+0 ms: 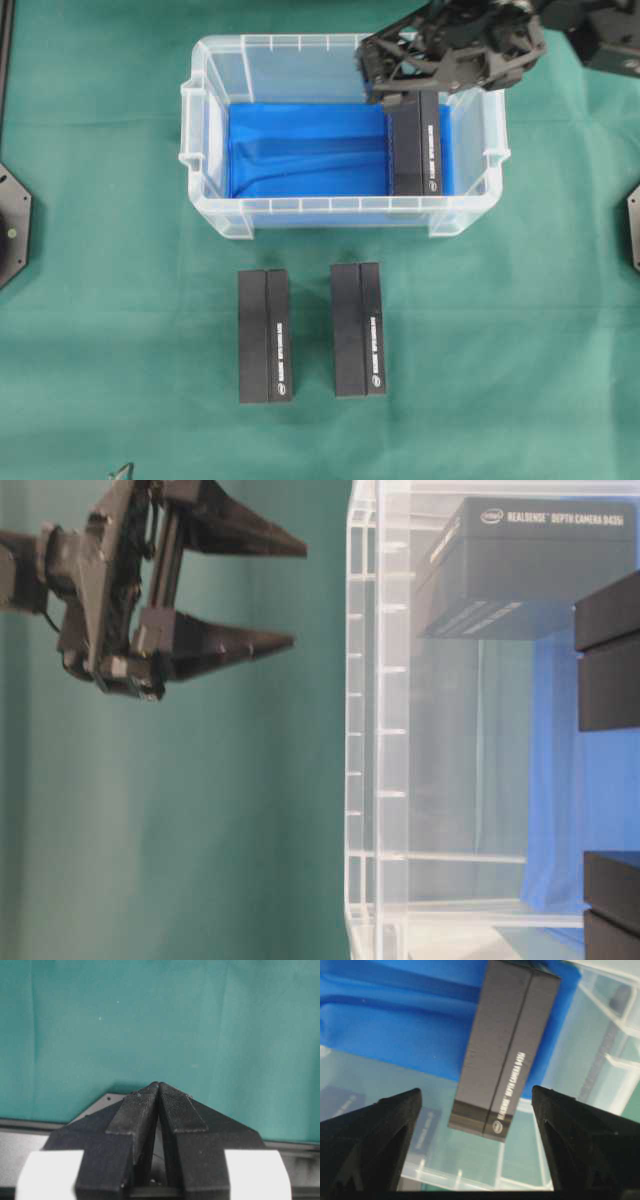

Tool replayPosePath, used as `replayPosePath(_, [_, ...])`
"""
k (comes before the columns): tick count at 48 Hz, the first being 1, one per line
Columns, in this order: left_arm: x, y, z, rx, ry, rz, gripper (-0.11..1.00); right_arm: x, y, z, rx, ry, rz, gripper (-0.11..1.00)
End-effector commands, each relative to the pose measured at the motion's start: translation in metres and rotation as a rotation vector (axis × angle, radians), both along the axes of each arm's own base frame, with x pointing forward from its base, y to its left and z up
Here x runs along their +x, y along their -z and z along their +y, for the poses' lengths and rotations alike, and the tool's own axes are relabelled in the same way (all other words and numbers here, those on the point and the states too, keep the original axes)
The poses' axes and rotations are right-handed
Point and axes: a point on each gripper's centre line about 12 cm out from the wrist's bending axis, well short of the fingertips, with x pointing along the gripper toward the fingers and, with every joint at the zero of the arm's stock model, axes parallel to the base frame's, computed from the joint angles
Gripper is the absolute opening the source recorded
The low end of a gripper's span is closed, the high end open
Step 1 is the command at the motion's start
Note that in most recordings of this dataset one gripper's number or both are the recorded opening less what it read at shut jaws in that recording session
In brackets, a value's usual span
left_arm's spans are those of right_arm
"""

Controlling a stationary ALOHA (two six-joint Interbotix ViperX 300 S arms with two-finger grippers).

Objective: Take the box out of the case with the right arm.
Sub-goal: 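Move the open right gripper over the right black box in the case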

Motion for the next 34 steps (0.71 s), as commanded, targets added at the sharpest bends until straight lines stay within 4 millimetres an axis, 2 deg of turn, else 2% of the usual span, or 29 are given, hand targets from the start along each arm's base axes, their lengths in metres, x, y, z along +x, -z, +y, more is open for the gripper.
replayPosePath(1, [0.0008,-0.0040,0.0005,0.002,-0.002,-0.014,0.00,0.0015,-0.0143,0.0002,-0.010,-0.002,-0.040,0.87])
replayPosePath(34, [0.0031,-0.0030,0.0006,0.002,-0.004,-0.006,0.00,-0.0031,-0.0112,0.0013,0.000,0.002,0.000,0.87])
